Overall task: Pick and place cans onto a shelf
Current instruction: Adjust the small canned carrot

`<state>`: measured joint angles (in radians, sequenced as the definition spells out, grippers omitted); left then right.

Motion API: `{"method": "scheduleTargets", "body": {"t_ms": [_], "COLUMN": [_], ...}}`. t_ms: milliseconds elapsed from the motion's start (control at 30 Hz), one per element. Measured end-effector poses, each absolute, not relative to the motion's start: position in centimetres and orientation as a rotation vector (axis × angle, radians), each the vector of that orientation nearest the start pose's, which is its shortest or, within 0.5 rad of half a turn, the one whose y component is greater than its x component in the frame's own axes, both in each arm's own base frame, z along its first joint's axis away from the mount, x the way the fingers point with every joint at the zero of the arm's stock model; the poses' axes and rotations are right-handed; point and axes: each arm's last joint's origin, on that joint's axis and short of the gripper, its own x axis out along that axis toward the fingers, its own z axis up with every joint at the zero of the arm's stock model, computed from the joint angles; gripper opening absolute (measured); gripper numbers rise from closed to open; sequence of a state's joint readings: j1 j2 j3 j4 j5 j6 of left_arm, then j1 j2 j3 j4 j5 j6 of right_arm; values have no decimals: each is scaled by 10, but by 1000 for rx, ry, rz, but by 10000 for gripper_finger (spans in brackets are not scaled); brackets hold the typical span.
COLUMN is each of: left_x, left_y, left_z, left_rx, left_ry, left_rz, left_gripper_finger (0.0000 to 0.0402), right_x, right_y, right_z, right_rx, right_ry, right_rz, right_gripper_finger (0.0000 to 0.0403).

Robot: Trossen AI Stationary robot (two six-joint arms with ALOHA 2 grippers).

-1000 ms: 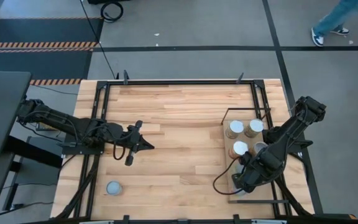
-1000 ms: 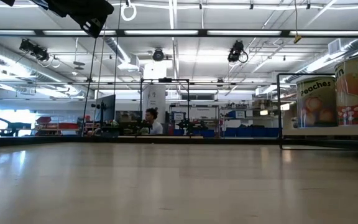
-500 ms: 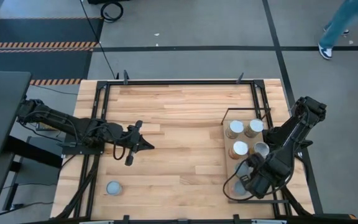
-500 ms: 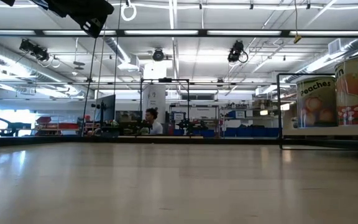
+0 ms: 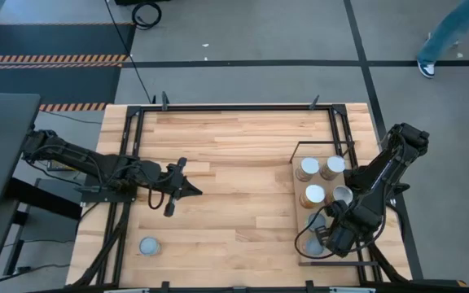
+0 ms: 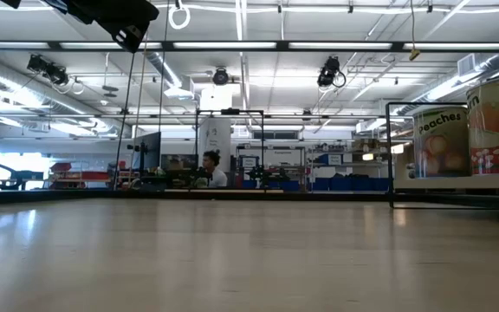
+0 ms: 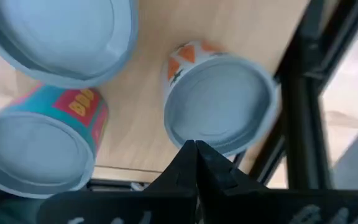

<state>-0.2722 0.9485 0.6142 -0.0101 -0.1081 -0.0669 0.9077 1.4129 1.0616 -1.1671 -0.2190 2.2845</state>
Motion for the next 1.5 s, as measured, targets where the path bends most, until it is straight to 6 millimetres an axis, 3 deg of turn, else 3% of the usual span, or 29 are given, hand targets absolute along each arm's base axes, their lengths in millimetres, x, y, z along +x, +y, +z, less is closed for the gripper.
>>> {"method": "scheduleTargets", "body": {"t_ms": [500, 1500], "left_x": [201, 201], "left_y": [-53, -53], "left_z": [262, 262], "left_rx": [-8, -9], "left_ry": [345, 345], "left_rz": [-150, -150], "left_gripper_finger": [11, 11], "right_x": [124, 118], "right_y": [169, 154], "right_z": [217, 224], "right_rx": [1140, 1107], "right_ry": [1537, 1503], "right_rz": [-1032, -1082], "right_gripper_finger": [2, 2]}}
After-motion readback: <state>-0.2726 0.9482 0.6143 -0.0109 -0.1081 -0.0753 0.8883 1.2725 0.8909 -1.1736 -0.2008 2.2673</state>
